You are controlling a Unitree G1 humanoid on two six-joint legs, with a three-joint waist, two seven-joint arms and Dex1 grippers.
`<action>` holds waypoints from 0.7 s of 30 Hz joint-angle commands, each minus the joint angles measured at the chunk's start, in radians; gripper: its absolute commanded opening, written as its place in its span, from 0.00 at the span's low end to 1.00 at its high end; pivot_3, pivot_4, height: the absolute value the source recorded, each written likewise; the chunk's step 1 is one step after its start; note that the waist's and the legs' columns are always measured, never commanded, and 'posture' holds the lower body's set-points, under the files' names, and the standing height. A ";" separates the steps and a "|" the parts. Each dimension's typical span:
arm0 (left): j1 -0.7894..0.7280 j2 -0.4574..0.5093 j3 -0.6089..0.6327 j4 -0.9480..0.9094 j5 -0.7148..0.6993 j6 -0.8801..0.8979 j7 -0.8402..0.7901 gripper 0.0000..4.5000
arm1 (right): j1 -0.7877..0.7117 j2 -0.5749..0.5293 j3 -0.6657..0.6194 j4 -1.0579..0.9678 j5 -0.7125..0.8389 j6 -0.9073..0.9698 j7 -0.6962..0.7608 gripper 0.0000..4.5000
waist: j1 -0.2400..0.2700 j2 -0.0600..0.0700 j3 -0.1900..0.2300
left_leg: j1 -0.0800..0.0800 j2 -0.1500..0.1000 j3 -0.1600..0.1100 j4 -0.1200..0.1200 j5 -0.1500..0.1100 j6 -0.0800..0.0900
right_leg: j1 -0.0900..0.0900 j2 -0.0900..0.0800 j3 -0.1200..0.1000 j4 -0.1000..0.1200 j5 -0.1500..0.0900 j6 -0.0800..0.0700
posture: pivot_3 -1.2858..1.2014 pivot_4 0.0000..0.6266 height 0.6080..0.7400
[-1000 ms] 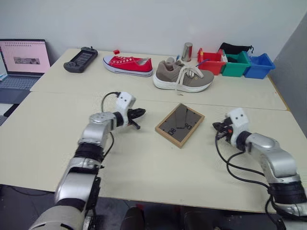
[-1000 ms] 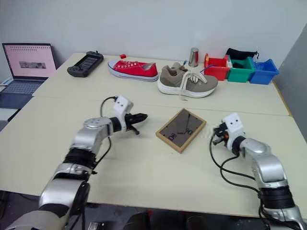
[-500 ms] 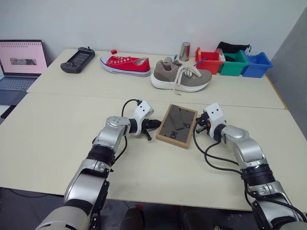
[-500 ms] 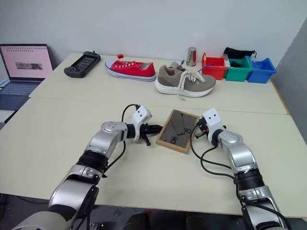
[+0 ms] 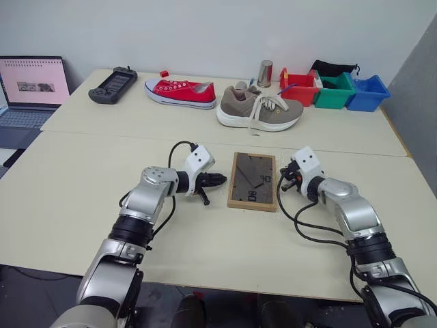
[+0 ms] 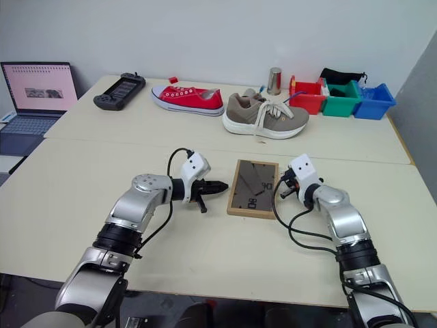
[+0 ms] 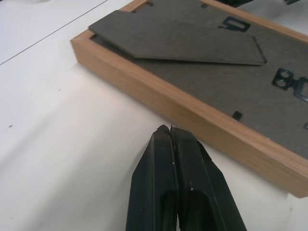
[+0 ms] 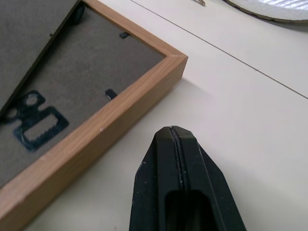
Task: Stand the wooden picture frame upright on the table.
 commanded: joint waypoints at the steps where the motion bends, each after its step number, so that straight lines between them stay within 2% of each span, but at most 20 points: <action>1: -0.005 -0.016 -0.002 0.000 0.009 -0.033 0.040 0.01 | 0.010 -0.001 0.014 -0.097 0.023 0.027 0.045 0.00 | -0.001 0.000 0.000 | 0.000 0.000 0.000 0.000 0.000 0.000 | 0.000 0.000 0.000 0.000 0.000 0.000 | 0.52 0.24 1.00; 5: -0.001 -0.067 0.000 -0.005 0.003 -0.024 0.096 0.01 | -0.007 0.061 0.063 -0.092 0.013 0.029 0.048 0.00 | -0.002 0.000 0.000 | 0.000 0.000 0.000 0.000 0.000 0.000 | 0.000 0.000 0.000 0.000 0.000 0.000 | 0.52 0.24 1.00; 9: 0.021 -0.065 -0.003 -0.048 -0.006 -0.005 0.098 0.01 | -0.038 0.096 0.070 -0.057 -0.001 0.021 0.040 0.00 | -0.007 0.000 0.000 | 0.000 0.000 0.000 0.000 0.000 0.000 | 0.000 0.000 0.000 0.000 0.000 0.000 | 0.52 0.24 1.00; 16: 0.127 0.028 0.022 -0.245 -0.044 0.120 0.062 0.01 | -0.037 0.129 0.095 -0.099 0.020 0.045 0.071 0.00 | -0.022 0.000 0.000 | 0.001 0.001 0.000 0.000 0.000 0.000 | 0.000 0.000 0.000 0.001 0.000 0.000 | 0.52 0.24 1.00; 21: 0.212 0.073 0.072 -0.384 -0.076 0.225 0.102 0.01 | -0.019 0.147 0.124 -0.158 0.036 0.096 0.090 0.00 | -0.024 0.000 0.000 | 0.001 0.001 -0.001 0.000 0.000 0.000 | 0.000 0.000 0.000 0.001 0.000 0.000 | 0.52 0.24 1.00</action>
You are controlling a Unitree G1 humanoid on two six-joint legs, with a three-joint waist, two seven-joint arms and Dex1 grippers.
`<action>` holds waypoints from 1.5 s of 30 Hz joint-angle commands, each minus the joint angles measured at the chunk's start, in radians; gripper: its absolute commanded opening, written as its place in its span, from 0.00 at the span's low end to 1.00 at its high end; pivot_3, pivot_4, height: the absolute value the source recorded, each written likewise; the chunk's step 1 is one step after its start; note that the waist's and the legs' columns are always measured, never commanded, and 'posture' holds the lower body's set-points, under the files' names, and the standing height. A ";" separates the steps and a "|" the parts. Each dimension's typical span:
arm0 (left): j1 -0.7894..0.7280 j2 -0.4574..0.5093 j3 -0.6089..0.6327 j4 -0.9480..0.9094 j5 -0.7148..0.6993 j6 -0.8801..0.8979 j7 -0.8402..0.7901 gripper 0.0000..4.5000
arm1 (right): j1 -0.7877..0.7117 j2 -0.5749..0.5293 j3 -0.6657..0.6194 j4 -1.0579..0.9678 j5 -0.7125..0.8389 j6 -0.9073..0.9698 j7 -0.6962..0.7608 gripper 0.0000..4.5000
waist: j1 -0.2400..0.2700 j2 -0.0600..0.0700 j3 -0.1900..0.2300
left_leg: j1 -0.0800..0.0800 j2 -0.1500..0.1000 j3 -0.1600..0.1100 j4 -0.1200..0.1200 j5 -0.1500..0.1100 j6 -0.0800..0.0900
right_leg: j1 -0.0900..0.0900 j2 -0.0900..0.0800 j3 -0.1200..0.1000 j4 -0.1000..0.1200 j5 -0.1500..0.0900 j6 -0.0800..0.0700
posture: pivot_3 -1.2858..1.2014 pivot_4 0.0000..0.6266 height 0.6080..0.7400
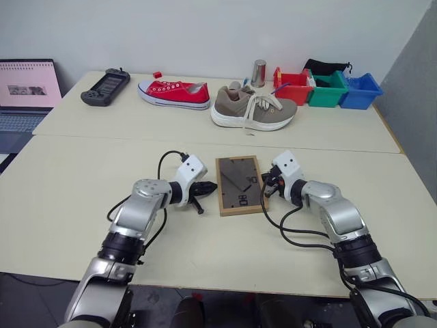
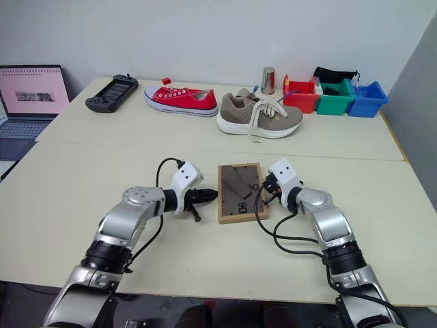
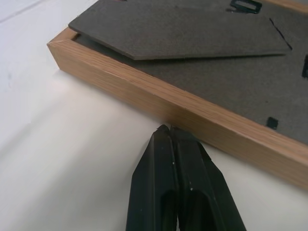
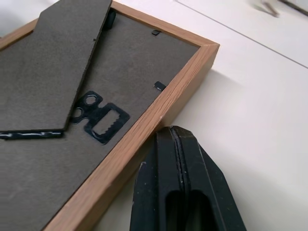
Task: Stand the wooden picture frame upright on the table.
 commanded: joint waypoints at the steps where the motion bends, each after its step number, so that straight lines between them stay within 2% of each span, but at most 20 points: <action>1: 0.037 0.009 0.038 -0.139 -0.050 0.068 0.028 0.01 | 0.004 0.022 0.048 -0.105 0.033 0.027 0.046 0.00 | 0.001 0.000 0.000 | 0.000 0.000 0.000 0.000 0.000 0.000 | 0.000 0.000 0.000 0.000 0.000 0.000 | 0.52 0.24 1.00; 10: 0.113 0.025 0.062 -0.253 -0.070 0.154 0.077 0.01 | 0.014 -0.008 0.097 -0.204 0.063 0.121 0.141 0.00 | 0.002 0.000 0.000 | 0.000 0.000 0.000 0.000 0.000 0.000 | 0.000 0.000 0.000 0.000 0.000 0.000 | 0.52 0.24 1.00; 20: 0.118 0.060 0.057 -0.222 -0.047 0.135 0.096 0.01 | 0.010 -0.015 0.091 -0.184 0.041 0.123 0.158 0.00 | 0.002 0.000 0.000 | 0.000 0.000 0.000 0.000 0.000 0.000 | 0.000 0.000 0.000 -0.001 0.000 0.000 | 0.52 0.24 1.00; 25: 0.126 0.130 0.162 -0.149 -0.074 0.085 0.076 0.01 | 0.051 -0.134 0.030 -0.161 0.017 0.054 0.190 0.00 | 0.003 0.000 0.000 | 0.000 0.000 0.000 0.000 0.000 0.000 | 0.000 0.000 0.000 -0.001 0.000 0.000 | 0.52 0.24 1.00; 29: 0.136 0.226 0.202 -0.100 -0.175 0.120 -0.073 0.16 | 0.069 -0.206 -0.013 -0.128 0.033 -0.003 0.221 0.00 | 0.003 0.000 0.000 | 0.000 0.000 0.000 0.000 0.000 0.000 | 0.000 0.000 0.000 -0.002 0.000 0.000 | 0.52 0.24 1.00; 31: 0.111 0.256 0.231 -0.065 -0.246 0.217 -0.124 0.26 | 0.058 -0.220 -0.043 -0.107 0.054 -0.038 0.238 0.00 | 0.002 0.000 0.000 | 0.000 0.000 0.000 -0.001 0.000 0.000 | 0.000 0.000 0.000 -0.002 0.000 0.000 | 0.52 0.24 1.00; 37: -0.064 0.262 0.274 0.128 -0.420 0.608 -0.155 0.54 | 0.018 -0.242 -0.047 -0.028 0.057 -0.126 0.296 0.00 | 0.001 0.000 0.000 | 0.000 0.000 0.000 0.000 0.000 0.000 | 0.000 0.000 -0.001 -0.001 0.000 0.000 | 0.52 0.24 1.00; 41: -0.157 0.252 0.254 0.227 -0.483 0.773 -0.171 0.73 | 0.004 -0.232 -0.030 0.007 0.041 -0.157 0.299 0.00 | 0.002 0.000 0.000 | -0.001 0.000 0.000 0.000 0.000 0.000 | 0.000 0.000 -0.001 -0.002 0.000 0.000 | 0.52 0.24 1.00; 45: -0.175 0.264 0.182 0.274 -0.519 0.847 -0.222 0.90 | 0.001 -0.204 -0.017 0.000 0.037 -0.155 0.280 0.00 | -0.002 0.000 0.000 | -0.001 0.000 -0.001 -0.001 0.000 0.000 | 0.000 0.000 -0.002 -0.001 0.000 0.000 | 0.52 0.24 1.00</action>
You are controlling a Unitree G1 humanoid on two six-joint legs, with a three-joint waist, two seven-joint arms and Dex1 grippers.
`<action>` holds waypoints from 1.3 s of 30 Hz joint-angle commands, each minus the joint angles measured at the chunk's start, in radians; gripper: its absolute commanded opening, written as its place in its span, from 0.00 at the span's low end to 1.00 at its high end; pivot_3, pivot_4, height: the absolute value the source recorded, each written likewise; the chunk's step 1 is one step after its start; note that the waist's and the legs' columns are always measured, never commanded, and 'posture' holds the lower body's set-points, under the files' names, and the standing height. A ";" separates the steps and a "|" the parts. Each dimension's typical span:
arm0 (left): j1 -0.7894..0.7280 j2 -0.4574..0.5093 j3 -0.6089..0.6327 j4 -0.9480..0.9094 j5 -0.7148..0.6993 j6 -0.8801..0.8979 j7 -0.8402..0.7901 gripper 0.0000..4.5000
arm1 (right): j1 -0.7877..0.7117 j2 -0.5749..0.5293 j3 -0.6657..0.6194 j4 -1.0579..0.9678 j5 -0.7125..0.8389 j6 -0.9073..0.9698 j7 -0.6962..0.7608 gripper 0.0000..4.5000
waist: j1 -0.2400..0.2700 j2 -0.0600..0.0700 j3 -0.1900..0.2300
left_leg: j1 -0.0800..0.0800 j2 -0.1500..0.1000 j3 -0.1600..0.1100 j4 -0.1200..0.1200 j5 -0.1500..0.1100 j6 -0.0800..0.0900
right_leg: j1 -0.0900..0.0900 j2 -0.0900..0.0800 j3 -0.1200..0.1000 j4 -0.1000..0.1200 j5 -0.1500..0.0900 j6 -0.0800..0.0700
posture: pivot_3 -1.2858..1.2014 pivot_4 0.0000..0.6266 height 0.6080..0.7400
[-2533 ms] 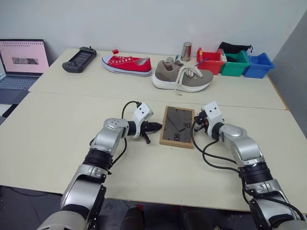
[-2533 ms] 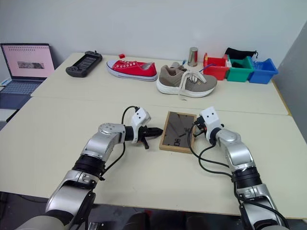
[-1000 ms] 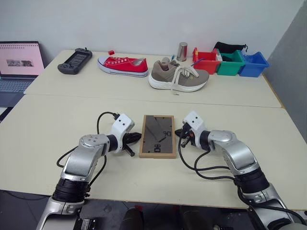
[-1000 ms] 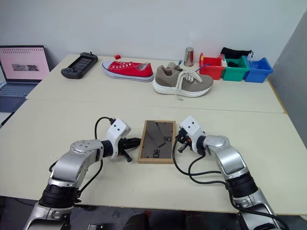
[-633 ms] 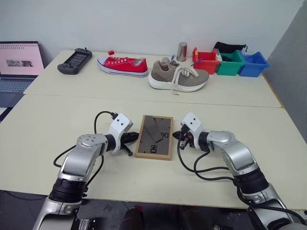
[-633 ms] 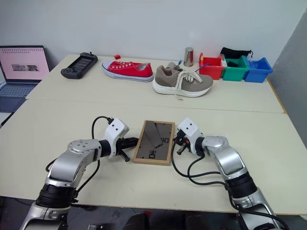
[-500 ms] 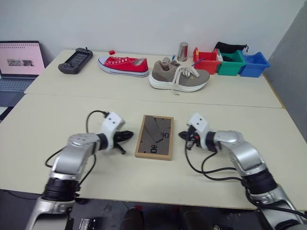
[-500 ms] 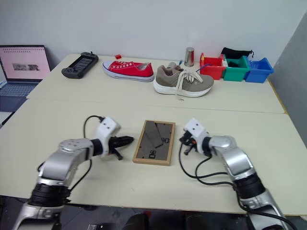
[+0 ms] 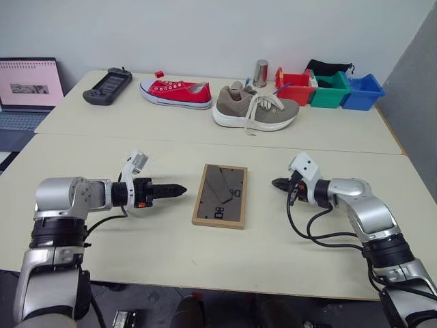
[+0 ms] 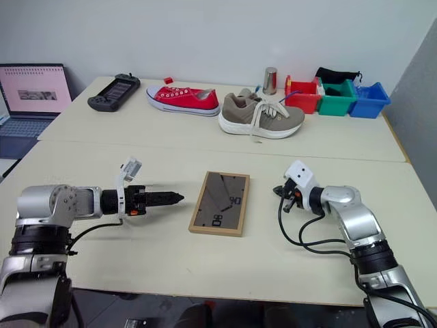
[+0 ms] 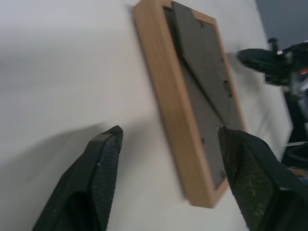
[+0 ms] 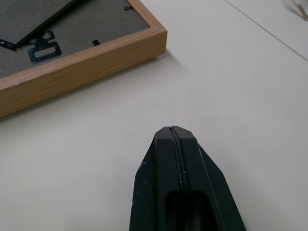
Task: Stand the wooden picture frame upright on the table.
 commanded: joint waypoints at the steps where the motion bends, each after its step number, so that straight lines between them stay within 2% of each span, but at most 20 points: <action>1: -0.021 0.017 -0.052 0.038 -0.044 0.064 -0.049 0.95 | -0.021 0.018 0.006 -0.026 -0.004 -0.021 -0.011 0.00 | -0.002 0.000 0.000 | 0.000 0.000 0.000 0.000 0.000 0.000 | 0.000 0.000 0.000 0.000 0.000 0.000 | 0.52 0.24 1.00; 2: -0.026 0.016 -0.063 0.049 -0.049 0.068 -0.055 1.00 | -0.020 0.023 0.009 -0.029 -0.006 -0.020 -0.015 0.00 | -0.002 0.000 0.000 | 0.000 0.000 0.000 0.000 0.000 0.000 | 0.000 0.000 0.000 0.001 0.000 0.000 | 0.52 0.24 1.00; 10: -0.044 0.014 -0.160 0.093 -0.037 0.025 -0.103 1.00 | 0.006 0.050 0.044 -0.067 -0.014 0.003 -0.037 0.00 | 0.001 0.000 0.000 | 0.001 0.000 0.000 0.001 0.000 0.000 | 0.000 0.000 0.000 0.001 0.000 0.000 | 0.52 0.24 1.00; 14: -0.061 -0.022 -0.191 0.146 -0.014 -0.003 -0.097 1.00 | 0.016 0.069 0.071 -0.091 -0.014 0.019 -0.037 0.00 | 0.004 0.000 0.000 | 0.001 0.000 0.000 0.001 0.000 0.000 | 0.001 0.000 0.000 0.001 0.000 0.000 | 0.52 0.24 1.00; 17: -0.074 -0.062 -0.209 0.158 -0.017 -0.010 -0.101 1.00 | 0.001 0.122 0.112 -0.083 -0.025 0.028 -0.058 0.00 | 0.008 0.000 0.000 | 0.001 -0.001 0.000 0.001 0.000 0.000 | 0.001 0.000 0.000 0.001 0.000 0.000 | 0.52 0.24 1.00; 25: -0.058 -0.082 -0.235 0.076 -0.064 0.038 -0.134 1.00 | -0.038 0.195 0.144 -0.044 -0.052 0.021 -0.085 0.00 | 0.023 0.000 0.000 | 0.001 -0.001 0.000 0.001 0.000 0.000 | 0.002 -0.001 0.000 0.000 0.000 0.000 | 0.52 0.24 1.00; 37: 0.020 -0.071 -0.230 -0.027 -0.096 0.035 -0.122 1.00 | -0.057 0.212 0.135 -0.016 -0.062 0.012 -0.107 0.00 | 0.026 0.000 0.000 | 0.001 0.000 0.000 0.000 0.000 0.000 | 0.001 -0.001 0.000 0.000 0.000 0.000 | 0.52 0.24 1.00; 39: 0.022 -0.083 -0.217 -0.011 -0.087 0.019 -0.106 0.92 | -0.058 0.215 0.134 -0.018 -0.063 0.015 -0.108 0.00 | 0.026 0.000 0.000 | 0.001 -0.001 0.000 0.001 0.000 0.000 | 0.001 -0.001 0.000 0.000 0.000 0.000 | 0.52 0.24 1.00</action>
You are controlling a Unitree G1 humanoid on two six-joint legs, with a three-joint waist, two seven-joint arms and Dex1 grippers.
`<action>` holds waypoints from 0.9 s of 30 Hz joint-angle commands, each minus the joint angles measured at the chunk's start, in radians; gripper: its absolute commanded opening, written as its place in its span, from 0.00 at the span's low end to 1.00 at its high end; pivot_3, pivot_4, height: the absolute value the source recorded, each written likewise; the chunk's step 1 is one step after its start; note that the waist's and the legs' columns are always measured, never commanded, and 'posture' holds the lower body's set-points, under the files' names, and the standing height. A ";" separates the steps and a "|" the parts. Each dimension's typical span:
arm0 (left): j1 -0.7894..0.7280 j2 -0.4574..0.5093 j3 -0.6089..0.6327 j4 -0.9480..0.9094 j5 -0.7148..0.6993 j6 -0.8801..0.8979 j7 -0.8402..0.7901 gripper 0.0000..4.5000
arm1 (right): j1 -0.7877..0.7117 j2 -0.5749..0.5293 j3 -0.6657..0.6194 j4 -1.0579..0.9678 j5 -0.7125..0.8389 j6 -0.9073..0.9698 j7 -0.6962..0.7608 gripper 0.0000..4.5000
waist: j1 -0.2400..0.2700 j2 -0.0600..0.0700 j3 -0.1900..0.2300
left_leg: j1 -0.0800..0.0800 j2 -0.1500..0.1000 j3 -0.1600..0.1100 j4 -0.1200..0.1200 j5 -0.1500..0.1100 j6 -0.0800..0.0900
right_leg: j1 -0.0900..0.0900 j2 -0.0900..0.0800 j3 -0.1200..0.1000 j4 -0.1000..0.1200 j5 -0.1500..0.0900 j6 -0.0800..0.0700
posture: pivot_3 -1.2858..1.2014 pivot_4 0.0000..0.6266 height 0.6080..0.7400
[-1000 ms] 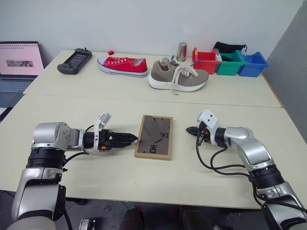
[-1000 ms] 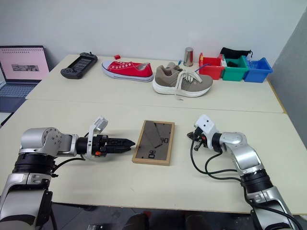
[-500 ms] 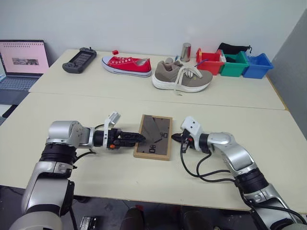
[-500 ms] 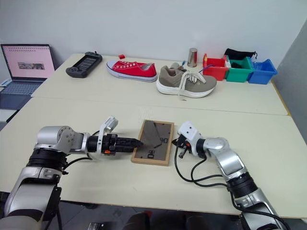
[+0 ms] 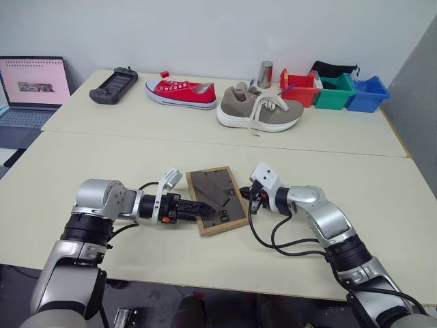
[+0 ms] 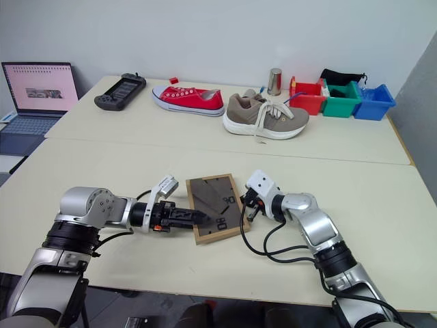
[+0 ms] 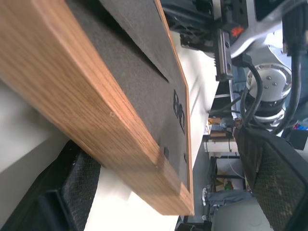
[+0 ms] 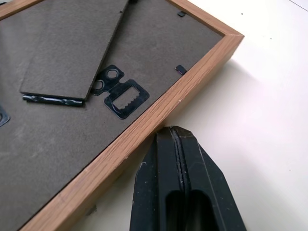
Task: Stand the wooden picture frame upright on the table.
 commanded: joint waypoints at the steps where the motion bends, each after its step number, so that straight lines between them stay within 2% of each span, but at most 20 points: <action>1: 0.019 -0.020 0.001 0.006 0.003 -0.021 0.026 0.89 | -0.023 0.008 -0.007 -0.022 0.003 -0.017 -0.002 0.00 | 0.000 0.000 0.000 | 0.000 0.000 0.000 0.000 0.000 0.000 | 0.000 0.000 0.000 0.000 0.000 0.000 | 0.52 0.24 1.00; 9: 0.024 -0.034 0.013 0.008 -0.001 -0.044 0.045 0.48 | -0.013 0.007 -0.012 -0.044 0.005 -0.007 0.001 0.00 | 0.000 0.000 0.000 | 0.000 0.000 0.000 0.000 0.000 0.000 | 0.000 0.000 0.000 0.000 0.000 0.000 | 0.52 0.24 1.00; 14: 0.027 -0.040 0.025 0.012 -0.004 -0.055 0.056 0.30 | -0.004 0.004 -0.019 -0.058 0.012 0.003 0.002 0.00 | 0.000 0.000 0.000 | 0.000 0.000 0.000 0.000 0.000 0.000 | 0.000 0.000 0.000 0.000 0.000 0.000 | 0.52 0.24 1.00; 18: 0.011 -0.041 0.048 0.014 -0.014 -0.063 0.057 0.29 | 0.010 -0.005 -0.047 -0.078 0.033 0.033 0.003 0.00 | 0.000 0.000 0.000 | 0.000 0.000 0.000 0.000 0.000 0.000 | 0.000 0.000 0.000 0.000 0.000 0.000 | 0.52 0.24 1.00; 22: -0.008 -0.009 0.064 -0.014 -0.018 -0.077 0.050 0.29 | 0.023 -0.109 -0.119 -0.110 0.080 0.054 0.070 0.00 | 0.001 0.000 0.000 | -0.001 0.000 0.000 0.000 0.000 0.000 | 0.000 0.000 0.000 0.000 0.000 0.000 | 0.52 0.24 1.00; 26: -0.011 0.036 0.084 -0.069 -0.028 -0.121 0.025 0.29 | -0.010 -0.236 -0.230 -0.176 0.227 0.162 0.206 0.12 | 0.002 0.000 0.001 | -0.002 0.000 0.000 0.000 0.000 0.000 | -0.002 0.000 0.000 -0.001 0.000 0.000 | 0.52 0.24 1.00; 27: -0.017 0.043 0.090 -0.072 -0.024 -0.144 0.025 0.29 | -0.042 -0.256 -0.266 -0.212 0.316 0.244 0.251 0.20 | 0.000 0.001 0.001 | -0.002 0.000 0.000 0.000 0.000 0.000 | -0.002 0.000 0.000 -0.001 0.000 0.000 | 0.52 0.24 1.00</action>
